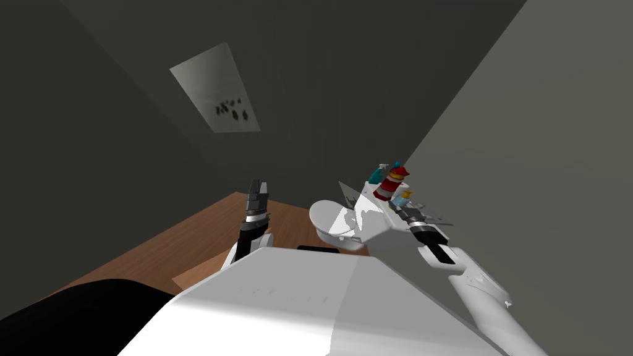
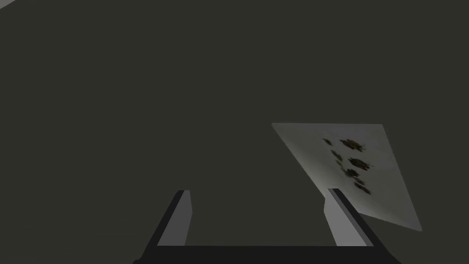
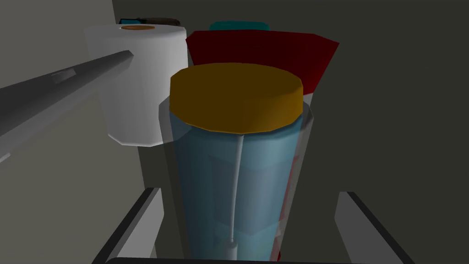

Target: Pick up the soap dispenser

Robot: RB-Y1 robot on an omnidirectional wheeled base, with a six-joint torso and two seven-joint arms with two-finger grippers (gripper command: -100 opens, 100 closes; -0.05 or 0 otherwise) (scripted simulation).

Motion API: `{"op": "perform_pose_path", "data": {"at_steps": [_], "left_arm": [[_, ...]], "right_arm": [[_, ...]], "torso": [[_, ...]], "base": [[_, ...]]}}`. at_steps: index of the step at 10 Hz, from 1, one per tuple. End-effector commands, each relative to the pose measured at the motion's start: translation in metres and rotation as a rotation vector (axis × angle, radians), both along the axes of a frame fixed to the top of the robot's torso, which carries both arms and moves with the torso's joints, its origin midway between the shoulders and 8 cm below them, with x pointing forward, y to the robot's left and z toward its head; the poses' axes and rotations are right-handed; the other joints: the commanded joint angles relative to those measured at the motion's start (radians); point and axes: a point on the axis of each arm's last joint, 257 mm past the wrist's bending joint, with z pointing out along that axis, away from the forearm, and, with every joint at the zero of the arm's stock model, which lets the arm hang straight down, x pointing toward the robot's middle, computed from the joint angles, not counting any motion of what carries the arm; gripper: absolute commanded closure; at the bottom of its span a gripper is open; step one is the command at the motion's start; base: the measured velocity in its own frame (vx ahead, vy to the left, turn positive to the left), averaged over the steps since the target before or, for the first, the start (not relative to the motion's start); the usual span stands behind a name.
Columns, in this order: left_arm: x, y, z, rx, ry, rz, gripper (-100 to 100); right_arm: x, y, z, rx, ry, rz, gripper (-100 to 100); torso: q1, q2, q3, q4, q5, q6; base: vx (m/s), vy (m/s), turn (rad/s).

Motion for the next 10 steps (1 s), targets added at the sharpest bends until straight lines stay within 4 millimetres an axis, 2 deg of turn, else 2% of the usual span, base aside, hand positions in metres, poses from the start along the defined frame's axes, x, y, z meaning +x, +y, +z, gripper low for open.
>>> {"op": "perform_pose_path", "data": {"at_steps": [1, 2, 3, 6, 7, 9, 10], "left_arm": [[0.0, 0.0, 0.0, 0.0, 0.0, 0.0, 0], [0.0, 0.0, 0.0, 0.0, 0.0, 0.0, 0], [0.0, 0.0, 0.0, 0.0, 0.0, 0.0, 0], [0.0, 0.0, 0.0, 0.0, 0.0, 0.0, 0], [0.0, 0.0, 0.0, 0.0, 0.0, 0.0, 0], [0.0, 0.0, 0.0, 0.0, 0.0, 0.0, 0], [0.0, 0.0, 0.0, 0.0, 0.0, 0.0, 0]], "right_arm": [[-0.001, -0.012, 0.001, 0.001, -0.001, -0.008, -100], [-0.006, -0.019, -0.011, 0.012, 0.021, -0.026, -100], [-0.002, -0.03, 0.016, -0.009, -0.028, -0.01, -100], [-0.012, -0.044, -0.007, 0.014, 0.014, -0.048, -100], [-0.012, -0.059, 0.016, -0.001, -0.025, -0.045, -100], [-0.02, -0.069, 0.0, 0.016, 0.003, -0.072, -100], [-0.019, -0.083, 0.025, 0.001, -0.04, -0.069, -100]], "torso": [[0.0, 0.0, 0.0, 0.0, 0.0, 0.0], [0.0, 0.0, 0.0, 0.0, 0.0, 0.001], [-0.002, 0.0, 0.0, 0.0, -0.001, 0.001], [-0.002, 0.0, 0.0, 0.0, 0.0, 0.001], [-0.004, 0.0, 0.0, 0.0, -0.001, 0.001], [-0.001, 0.001, 0.0, 0.0, 0.0, 0.001], [-0.002, 0.001, 0.0, 0.0, 0.0, 0.001]], "base": [[-0.009, 0.066, 0.065], [-0.007, 0.027, -0.005], [-0.013, 0.061, 0.11], [-0.001, 0.035, 0.018], [-0.011, 0.046, 0.11], [-0.009, 0.048, 0.033], [-0.004, 0.07, 0.112]]}}
